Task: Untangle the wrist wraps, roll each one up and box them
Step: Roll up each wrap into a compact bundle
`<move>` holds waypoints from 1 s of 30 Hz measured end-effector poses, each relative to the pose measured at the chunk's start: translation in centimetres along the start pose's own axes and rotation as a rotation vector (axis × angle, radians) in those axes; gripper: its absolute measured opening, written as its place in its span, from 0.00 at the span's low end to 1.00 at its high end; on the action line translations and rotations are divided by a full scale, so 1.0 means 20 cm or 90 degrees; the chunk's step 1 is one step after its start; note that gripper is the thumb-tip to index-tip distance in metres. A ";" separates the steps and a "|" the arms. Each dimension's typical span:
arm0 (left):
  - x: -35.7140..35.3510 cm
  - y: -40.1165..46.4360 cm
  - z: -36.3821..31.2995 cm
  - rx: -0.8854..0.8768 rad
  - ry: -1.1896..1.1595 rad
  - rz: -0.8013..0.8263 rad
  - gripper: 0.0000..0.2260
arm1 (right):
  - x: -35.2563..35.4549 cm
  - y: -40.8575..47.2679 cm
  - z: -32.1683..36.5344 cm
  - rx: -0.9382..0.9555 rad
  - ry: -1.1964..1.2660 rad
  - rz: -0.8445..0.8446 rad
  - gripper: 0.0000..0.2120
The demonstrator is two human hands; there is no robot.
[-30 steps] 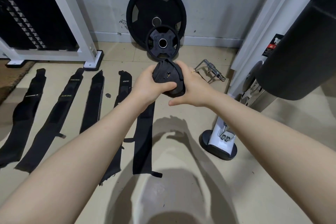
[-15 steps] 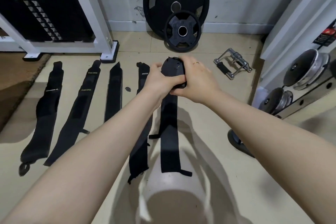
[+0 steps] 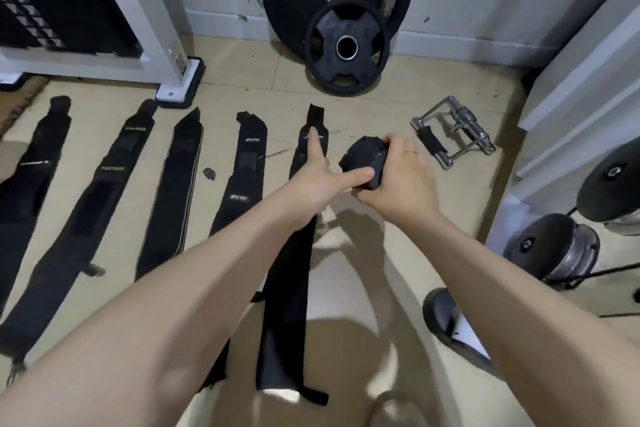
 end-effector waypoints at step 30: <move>0.20 -0.12 1.16 0.220 0.216 -0.087 0.23 | -1.20 -0.41 -0.46 -0.017 -0.036 0.417 0.17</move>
Point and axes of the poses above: each hand's wrist, its own y-axis towards the middle knuckle, its own x-axis out of the back of the hand, z = x × y, the point moved 10 cm from there along y, towards the middle knuckle, and after that the axes turned 8 degrees about -x, right-handed, at the moved point
